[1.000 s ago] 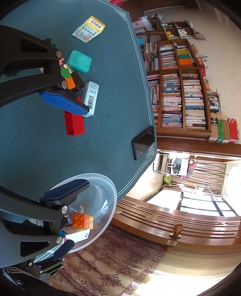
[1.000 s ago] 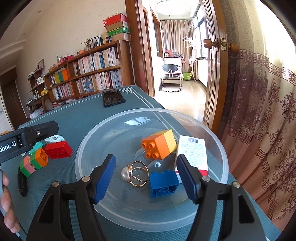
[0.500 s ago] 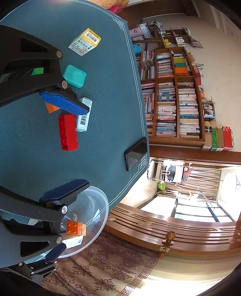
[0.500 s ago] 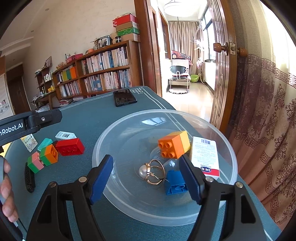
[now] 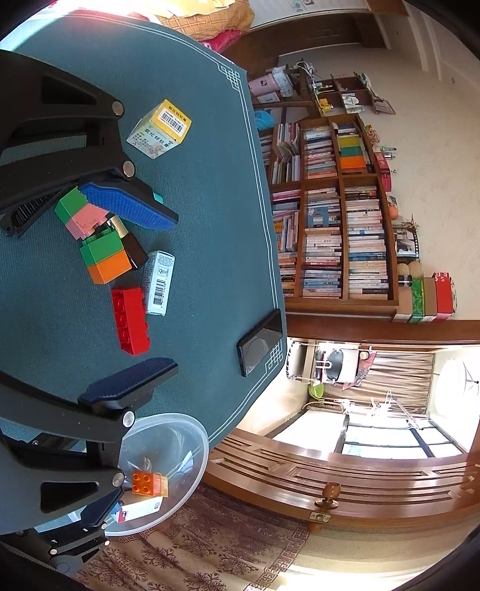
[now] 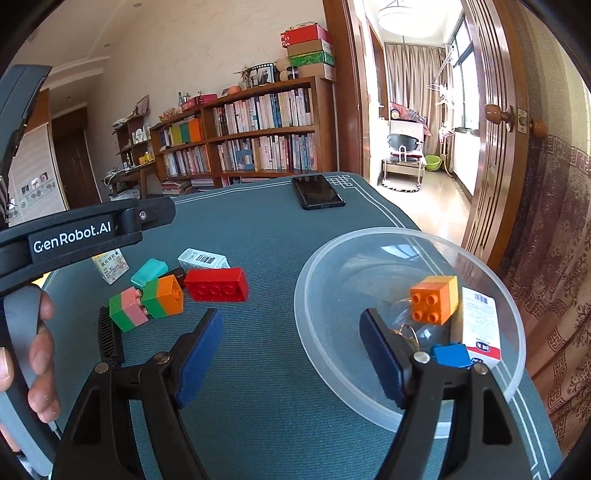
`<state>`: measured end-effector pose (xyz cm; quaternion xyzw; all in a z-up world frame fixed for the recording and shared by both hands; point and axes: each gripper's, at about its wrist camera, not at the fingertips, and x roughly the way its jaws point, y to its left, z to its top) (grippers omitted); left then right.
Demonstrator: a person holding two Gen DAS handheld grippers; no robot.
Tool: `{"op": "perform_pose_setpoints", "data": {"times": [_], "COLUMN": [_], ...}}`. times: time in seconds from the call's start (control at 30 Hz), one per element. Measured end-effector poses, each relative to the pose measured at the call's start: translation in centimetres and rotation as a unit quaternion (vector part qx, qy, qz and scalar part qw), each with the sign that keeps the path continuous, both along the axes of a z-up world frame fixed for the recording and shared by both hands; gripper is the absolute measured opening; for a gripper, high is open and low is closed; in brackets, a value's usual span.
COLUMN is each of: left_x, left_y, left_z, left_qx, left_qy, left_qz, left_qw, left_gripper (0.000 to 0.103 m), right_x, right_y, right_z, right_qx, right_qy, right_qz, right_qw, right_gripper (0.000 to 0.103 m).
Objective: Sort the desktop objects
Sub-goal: 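Withdraw both tools from the bowl back over the table, then grasp the yellow medicine box with the left tool while the right tool grasps the black brush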
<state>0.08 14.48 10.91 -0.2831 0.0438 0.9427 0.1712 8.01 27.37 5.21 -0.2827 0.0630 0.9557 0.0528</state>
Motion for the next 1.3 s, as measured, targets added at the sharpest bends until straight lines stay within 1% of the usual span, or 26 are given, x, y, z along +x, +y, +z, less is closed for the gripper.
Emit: {"op": "perform_pose_setpoints", "data": {"times": [0.27, 0.43, 0.63, 0.7, 0.9, 1.1, 1.2, 1.3], "left_x": [-0.6, -2.0, -4.4, -5.1, -7.0, -8.1, -8.6, -8.9], "left_y": [-2.3, -4.7, -8.0, -9.0, -12.1, -14.8, -15.6, -15.7], "left_z": [0.2, -0.2, -0.7, -1.0, -2.0, -3.1, -3.8, -4.5], "left_qx": [-0.025, -0.029, -0.006, -0.003, 0.018, 0.035, 0.036, 0.033], "left_qy": [0.015, 0.009, -0.017, -0.023, -0.044, -0.059, -0.067, -0.071], "left_qz": [0.019, 0.04, 0.075, 0.087, 0.128, 0.164, 0.175, 0.178], "left_qw": [0.9994, 0.9987, 0.997, 0.9959, 0.9906, 0.984, 0.9816, 0.9809], "left_gripper": [0.075, 0.075, 0.075, 0.075, 0.075, 0.075, 0.075, 0.075], "right_x": [-1.3, -2.4, -3.5, -4.0, -6.3, -8.3, -8.9, -9.1], "right_y": [-2.9, -4.3, -6.1, -6.5, -8.1, -9.1, -9.4, -9.5], "right_z": [0.4, -0.1, -0.5, -0.5, -0.6, -1.5, -2.4, -3.2], "right_qx": [0.011, 0.001, 0.005, 0.003, -0.009, -0.024, -0.03, -0.03], "right_qy": [0.0, -0.01, -0.018, -0.019, -0.029, -0.041, -0.048, -0.054], "right_qz": [0.026, 0.042, 0.067, 0.074, 0.099, 0.103, 0.105, 0.105], "right_qw": [1.0, 0.999, 0.998, 0.997, 0.995, 0.994, 0.993, 0.992], "right_gripper": [0.08, 0.08, 0.08, 0.08, 0.08, 0.08, 0.08, 0.08]}}
